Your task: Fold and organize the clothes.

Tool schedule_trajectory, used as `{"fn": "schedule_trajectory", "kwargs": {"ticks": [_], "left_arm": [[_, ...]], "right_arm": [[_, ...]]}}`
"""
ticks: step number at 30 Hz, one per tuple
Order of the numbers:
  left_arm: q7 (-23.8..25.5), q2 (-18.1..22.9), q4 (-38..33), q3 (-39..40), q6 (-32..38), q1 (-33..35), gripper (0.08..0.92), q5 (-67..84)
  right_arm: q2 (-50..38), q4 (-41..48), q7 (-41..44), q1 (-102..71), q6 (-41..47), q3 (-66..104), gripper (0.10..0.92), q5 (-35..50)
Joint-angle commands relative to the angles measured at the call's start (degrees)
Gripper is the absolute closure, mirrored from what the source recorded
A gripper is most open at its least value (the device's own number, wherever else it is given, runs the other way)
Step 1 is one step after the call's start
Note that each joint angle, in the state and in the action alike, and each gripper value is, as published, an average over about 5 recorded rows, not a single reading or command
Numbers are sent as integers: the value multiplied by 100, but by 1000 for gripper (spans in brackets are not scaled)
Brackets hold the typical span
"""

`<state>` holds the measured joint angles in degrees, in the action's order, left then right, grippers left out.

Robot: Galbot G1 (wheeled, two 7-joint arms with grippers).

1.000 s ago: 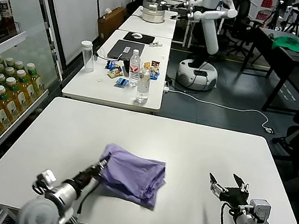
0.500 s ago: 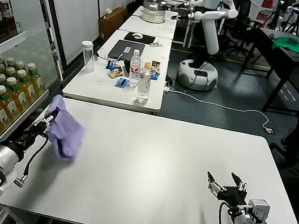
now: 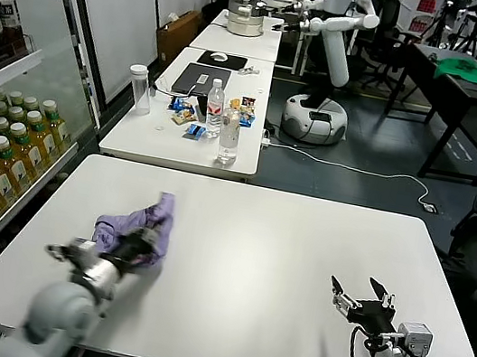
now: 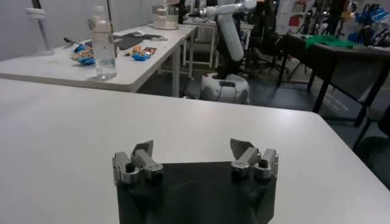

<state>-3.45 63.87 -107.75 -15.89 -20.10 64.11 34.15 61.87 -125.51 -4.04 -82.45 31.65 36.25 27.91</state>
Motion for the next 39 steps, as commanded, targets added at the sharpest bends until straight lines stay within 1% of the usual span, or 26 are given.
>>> {"fn": "schedule_trajectory", "kwargs": {"ticks": [1, 7, 10, 13, 17, 22, 25, 27, 31, 33, 36, 39], "left_arm": [[220, 645, 1053, 2459, 123, -980, 880, -2233], [189, 700, 1195, 2588, 198, -1214, 880, -2286], [210, 695, 1132, 2591, 529, -1211, 870, -2271], [121, 653, 920, 2585, 1057, -1115, 811, -2150], [22, 530, 348, 2339, 1342, -794, 691, -1752], [-19, 282, -602, 1431, 1412, -84, 552, -1149], [-156, 107, -1114, 801, 1401, 412, 466, -989], [-304, 26, -1300, 315, 1407, 741, 405, -998], [-608, -70, -1249, -669, 1503, 1256, 293, -1008], [-712, -120, -1147, -1016, 1576, 1456, 236, -973], [-797, -147, -1066, -1330, 1663, 1702, 188, -891], [-830, -107, -1074, -1439, 1732, 1870, 179, -864]], "right_arm": [[-24, -46, 4, -14, -2, 87, 203, 61], [-87, 6, 9, 103, 11, 56, 203, 92], [-94, 62, 8, 173, 11, 17, 203, 92], [-92, 107, -2, 262, 9, -68, 203, 90], [-35, 164, -70, 469, 3, -303, 203, 74], [215, 305, -218, 862, -51, -1066, 203, -57], [533, 541, -318, 1173, -74, -1779, 203, -239], [803, 785, -381, 1394, -72, -2237, 203, -413], [1392, 1476, -520, 1835, -72, -2897, 203, -610], [1674, 1838, -591, 2082, -72, -3125, 203, -604], [2058, 2353, -708, 2476, -77, -3311, 203, -527], [2341, 2785, -830, 2788, -83, -3322, 203, -410]]}}
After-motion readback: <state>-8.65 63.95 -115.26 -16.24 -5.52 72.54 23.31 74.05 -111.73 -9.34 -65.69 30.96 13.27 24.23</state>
